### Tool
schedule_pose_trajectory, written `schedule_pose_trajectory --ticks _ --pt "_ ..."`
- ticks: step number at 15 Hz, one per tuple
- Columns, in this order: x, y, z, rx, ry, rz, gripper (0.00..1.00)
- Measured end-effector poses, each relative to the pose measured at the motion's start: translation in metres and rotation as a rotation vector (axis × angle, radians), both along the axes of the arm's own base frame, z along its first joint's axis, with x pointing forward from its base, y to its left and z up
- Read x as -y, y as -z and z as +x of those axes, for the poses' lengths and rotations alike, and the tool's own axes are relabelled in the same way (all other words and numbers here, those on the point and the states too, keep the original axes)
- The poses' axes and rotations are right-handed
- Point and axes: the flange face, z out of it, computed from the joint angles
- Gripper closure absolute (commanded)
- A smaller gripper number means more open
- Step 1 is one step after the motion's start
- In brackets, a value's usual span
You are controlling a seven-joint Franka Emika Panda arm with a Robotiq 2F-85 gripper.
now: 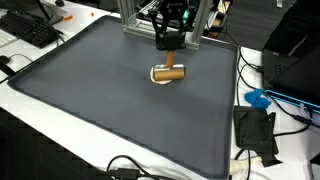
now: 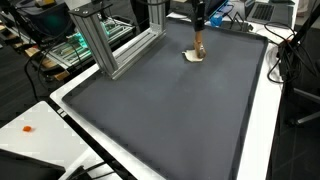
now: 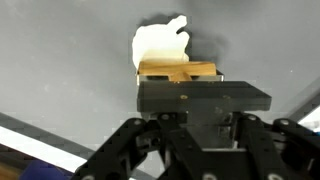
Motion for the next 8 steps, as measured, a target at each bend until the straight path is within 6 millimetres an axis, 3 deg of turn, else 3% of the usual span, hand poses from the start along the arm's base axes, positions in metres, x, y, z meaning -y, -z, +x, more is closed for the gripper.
schedule_pose_trajectory --ticks 8 --pt "0.0059 -0.0034 -0.007 -0.064 -0.014 -0.051 0.77"
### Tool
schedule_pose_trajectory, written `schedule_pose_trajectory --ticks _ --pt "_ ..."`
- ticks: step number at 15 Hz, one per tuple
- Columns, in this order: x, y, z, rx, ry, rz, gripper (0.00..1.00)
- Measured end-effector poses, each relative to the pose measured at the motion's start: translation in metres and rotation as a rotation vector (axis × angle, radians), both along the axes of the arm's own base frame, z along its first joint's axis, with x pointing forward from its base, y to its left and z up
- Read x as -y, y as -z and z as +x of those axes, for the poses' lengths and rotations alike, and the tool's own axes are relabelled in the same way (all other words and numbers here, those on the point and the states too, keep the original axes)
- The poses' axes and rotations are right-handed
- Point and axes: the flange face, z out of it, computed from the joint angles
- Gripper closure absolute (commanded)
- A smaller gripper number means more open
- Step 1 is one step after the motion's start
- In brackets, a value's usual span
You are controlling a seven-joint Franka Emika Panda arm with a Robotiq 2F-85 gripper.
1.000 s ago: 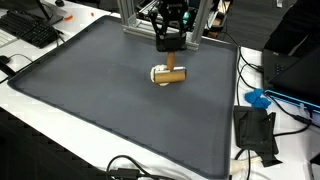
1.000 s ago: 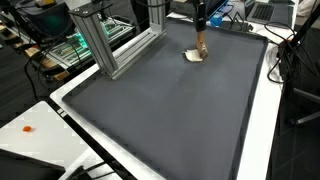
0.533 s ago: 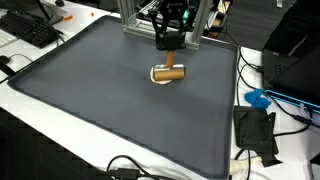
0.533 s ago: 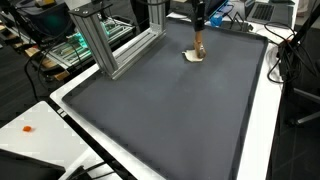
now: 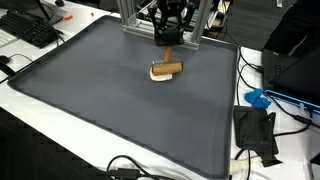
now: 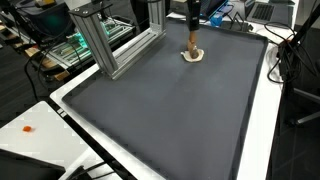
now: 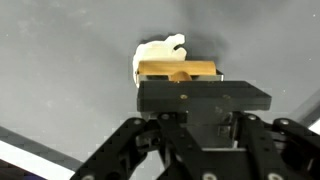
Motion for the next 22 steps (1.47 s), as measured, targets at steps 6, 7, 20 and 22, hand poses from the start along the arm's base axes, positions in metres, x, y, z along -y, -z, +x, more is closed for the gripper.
schedule_pose_trajectory --ticks 6,7,20,22 --pt "0.016 0.005 -0.011 -0.09 0.008 -0.046 0.77" --pt "0.019 0.005 -0.012 -0.102 0.014 -0.051 0.77" --pt "0.018 0.001 -0.002 -0.008 0.11 0.063 0.77" --pt "0.014 0.001 -0.001 0.016 0.108 0.071 0.77"
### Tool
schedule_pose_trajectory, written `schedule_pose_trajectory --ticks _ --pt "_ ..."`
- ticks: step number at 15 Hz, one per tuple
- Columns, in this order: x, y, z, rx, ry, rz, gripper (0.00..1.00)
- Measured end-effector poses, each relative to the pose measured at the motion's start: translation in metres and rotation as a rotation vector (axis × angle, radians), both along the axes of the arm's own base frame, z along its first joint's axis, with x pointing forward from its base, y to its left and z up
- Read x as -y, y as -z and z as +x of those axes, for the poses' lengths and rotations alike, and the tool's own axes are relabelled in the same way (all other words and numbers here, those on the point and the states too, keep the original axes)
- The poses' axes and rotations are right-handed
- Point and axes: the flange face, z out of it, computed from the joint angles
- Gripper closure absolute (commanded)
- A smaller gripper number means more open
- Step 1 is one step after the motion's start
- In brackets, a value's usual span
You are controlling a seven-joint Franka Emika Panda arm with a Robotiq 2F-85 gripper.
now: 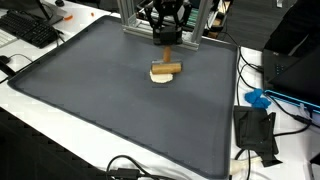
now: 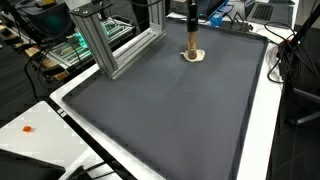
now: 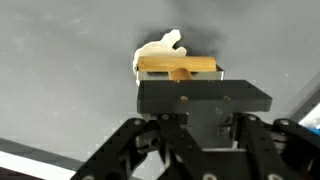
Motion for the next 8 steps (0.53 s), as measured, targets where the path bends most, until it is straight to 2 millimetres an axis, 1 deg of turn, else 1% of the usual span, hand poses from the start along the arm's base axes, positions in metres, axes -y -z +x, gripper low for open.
schedule_pose_trajectory --ticks 4,8 --pt "-0.01 0.002 0.004 0.056 -0.009 0.015 0.77" --pt "-0.019 0.009 0.01 0.115 -0.014 0.036 0.77"
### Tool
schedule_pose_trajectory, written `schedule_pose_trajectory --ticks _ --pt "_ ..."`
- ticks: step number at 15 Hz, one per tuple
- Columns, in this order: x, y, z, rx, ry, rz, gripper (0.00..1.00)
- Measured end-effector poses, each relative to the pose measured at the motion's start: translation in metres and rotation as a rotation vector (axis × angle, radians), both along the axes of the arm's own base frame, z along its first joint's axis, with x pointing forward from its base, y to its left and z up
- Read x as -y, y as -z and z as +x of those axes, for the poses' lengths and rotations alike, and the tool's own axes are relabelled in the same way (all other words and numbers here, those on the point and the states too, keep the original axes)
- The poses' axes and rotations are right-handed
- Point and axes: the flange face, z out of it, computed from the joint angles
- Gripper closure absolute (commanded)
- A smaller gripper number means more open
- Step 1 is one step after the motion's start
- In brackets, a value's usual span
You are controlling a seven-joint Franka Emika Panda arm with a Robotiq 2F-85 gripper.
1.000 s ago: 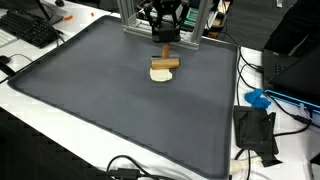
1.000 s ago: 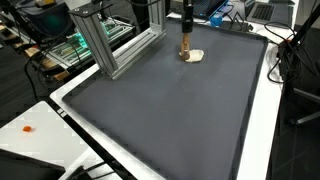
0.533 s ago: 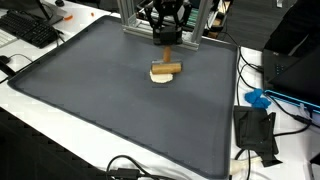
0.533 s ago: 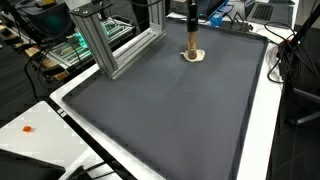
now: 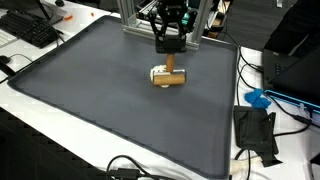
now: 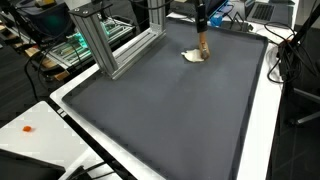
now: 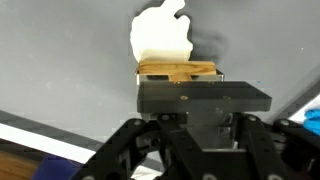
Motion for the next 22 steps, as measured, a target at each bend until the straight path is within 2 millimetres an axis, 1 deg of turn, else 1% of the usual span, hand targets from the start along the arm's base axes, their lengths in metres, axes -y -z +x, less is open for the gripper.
schedule_pose_trajectory --ticks 4,11,17,22 --pt "-0.005 0.006 0.004 0.024 -0.003 0.01 0.77" --pt "0.0 0.0 0.003 -0.019 -0.009 -0.015 0.77" --pt "0.007 -0.007 -0.007 -0.089 -0.031 -0.067 0.77" --pt "0.019 -0.008 -0.019 -0.156 -0.026 -0.106 0.77"
